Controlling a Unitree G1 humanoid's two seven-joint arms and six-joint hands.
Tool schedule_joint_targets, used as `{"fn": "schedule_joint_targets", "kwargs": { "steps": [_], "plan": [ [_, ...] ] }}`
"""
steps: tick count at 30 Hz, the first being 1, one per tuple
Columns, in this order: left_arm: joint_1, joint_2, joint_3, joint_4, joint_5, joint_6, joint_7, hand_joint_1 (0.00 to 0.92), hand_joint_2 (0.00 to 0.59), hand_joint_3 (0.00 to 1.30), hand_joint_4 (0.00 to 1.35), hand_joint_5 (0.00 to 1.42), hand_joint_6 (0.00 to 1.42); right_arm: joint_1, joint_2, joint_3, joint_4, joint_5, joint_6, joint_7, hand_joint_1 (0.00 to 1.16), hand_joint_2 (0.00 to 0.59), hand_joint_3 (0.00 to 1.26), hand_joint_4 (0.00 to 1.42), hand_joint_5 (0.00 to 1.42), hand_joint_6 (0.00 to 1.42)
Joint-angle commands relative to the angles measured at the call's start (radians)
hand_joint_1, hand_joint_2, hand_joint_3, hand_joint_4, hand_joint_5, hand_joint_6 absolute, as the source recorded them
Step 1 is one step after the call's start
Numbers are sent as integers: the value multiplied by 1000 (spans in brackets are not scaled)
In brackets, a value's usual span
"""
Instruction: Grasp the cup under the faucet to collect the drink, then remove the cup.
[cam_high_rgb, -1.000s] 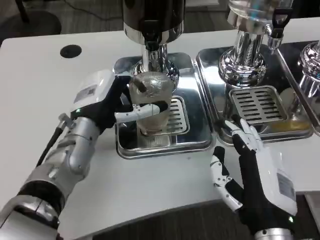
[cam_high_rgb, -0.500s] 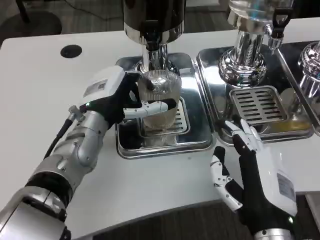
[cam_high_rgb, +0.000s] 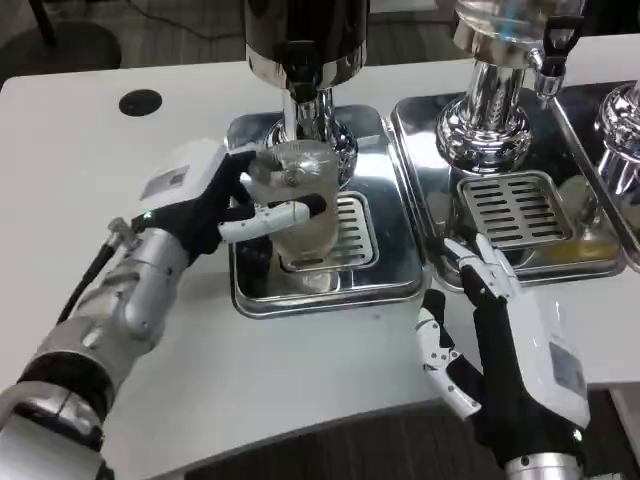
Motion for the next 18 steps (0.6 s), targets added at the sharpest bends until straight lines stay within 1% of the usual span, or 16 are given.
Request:
{"fn": "schedule_joint_targets", "kwargs": {
  "steps": [1, 6, 11, 15, 18],
  "plan": [
    [5, 18, 11, -30, -16, -27, -20, 112, 84, 315, 304, 412, 572, 3, -1, -3, -20, 8, -2, 15, 402, 572, 241, 74, 73, 214],
    [6, 19, 5, -36, -10, -30, -38, 114, 86, 313, 291, 409, 559, 10, -3, -13, -36, 16, -4, 26, 404, 573, 241, 74, 73, 215],
    [-6, -2, -16, -32, 9, -20, -59, 117, 93, 292, 285, 408, 572, 27, -2, -17, -55, 16, 0, 25, 405, 573, 241, 74, 73, 222],
    [-15, -15, -31, -25, 18, -2, -75, 139, 108, 274, 284, 409, 596, 38, 3, -23, -62, 22, 2, 24, 406, 573, 241, 74, 73, 226],
    [-21, -21, -36, -17, 18, 7, -93, 136, 113, 242, 251, 372, 587, 45, 5, -21, -65, 21, 6, 26, 407, 573, 241, 74, 73, 227]
  ]
}}
